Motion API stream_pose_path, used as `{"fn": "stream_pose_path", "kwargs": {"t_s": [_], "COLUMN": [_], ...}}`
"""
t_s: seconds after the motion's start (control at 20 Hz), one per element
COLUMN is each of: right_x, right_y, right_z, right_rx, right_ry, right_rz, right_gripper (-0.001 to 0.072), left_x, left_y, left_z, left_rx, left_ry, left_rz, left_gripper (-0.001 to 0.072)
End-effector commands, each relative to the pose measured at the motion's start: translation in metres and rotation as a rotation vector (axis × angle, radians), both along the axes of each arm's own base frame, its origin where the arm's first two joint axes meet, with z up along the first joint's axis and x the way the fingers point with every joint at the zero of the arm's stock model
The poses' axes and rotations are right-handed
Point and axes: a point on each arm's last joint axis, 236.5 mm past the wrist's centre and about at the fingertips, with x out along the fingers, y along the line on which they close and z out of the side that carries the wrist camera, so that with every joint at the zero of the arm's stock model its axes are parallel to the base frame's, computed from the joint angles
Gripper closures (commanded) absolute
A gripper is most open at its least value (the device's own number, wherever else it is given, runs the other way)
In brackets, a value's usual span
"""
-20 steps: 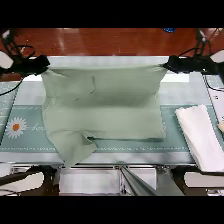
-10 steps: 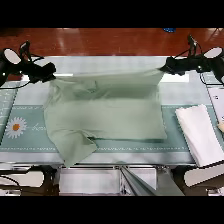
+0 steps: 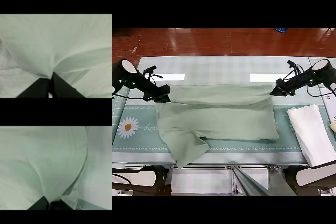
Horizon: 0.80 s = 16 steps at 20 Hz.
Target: Fold the shirts.
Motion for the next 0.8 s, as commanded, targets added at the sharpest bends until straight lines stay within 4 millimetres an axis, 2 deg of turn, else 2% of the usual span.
{"fn": "stream_pose_path", "kwargs": {"t_s": [0.0,0.05,0.15,0.25,0.35,0.4,0.5,0.6,0.75], "right_x": [0.001,-0.002,-0.014,-0.034,-0.065,-0.078,-0.108,-0.136,-0.158], "right_y": [-0.001,-0.001,-0.021,-0.062,-0.106,-0.114,-0.099,-0.067,-0.022], "right_z": [-0.01,-0.006,0.007,0.021,0.027,0.026,0.022,0.018,0.021], "right_rx": [-0.012,-0.013,-0.059,-0.18,-0.31,-0.326,-0.273,-0.198,-0.047], "right_ry": [0.009,0.015,0.021,0.036,0.047,0.023,-0.039,-0.096,-0.144], "right_rz": [-0.047,-0.028,-0.009,-0.039,-0.172,-0.246,-0.324,-0.327,-0.345], "right_gripper": [0.0317,0.0303,0.0303,0.0303,0.0303,0.0303,0.0304,0.0303,0.0303], "left_x": [-0.002,-0.003,-0.009,-0.022,-0.051,-0.07,-0.107,-0.129,-0.172], "left_y": [-0.001,0.003,0.016,0.039,0.058,0.066,0.068,0.057,0.054], "left_z": [-0.007,-0.005,0.008,0.023,0.028,0.023,0.008,0.004,-0.019], "left_rx": [-0.001,0.004,0.0,0.012,0.012,0.011,-0.052,-0.176,-0.211], "left_ry": [0.017,0.022,0.032,0.025,0.016,0.021,-0.004,-0.081,-0.031], "left_rz": [0.025,0.024,0.036,0.088,0.149,0.195,0.296,0.394,0.54], "left_gripper": [0.0202,0.02,0.02,0.02,0.0201,0.02,0.0201,0.0201,0.0201]}}
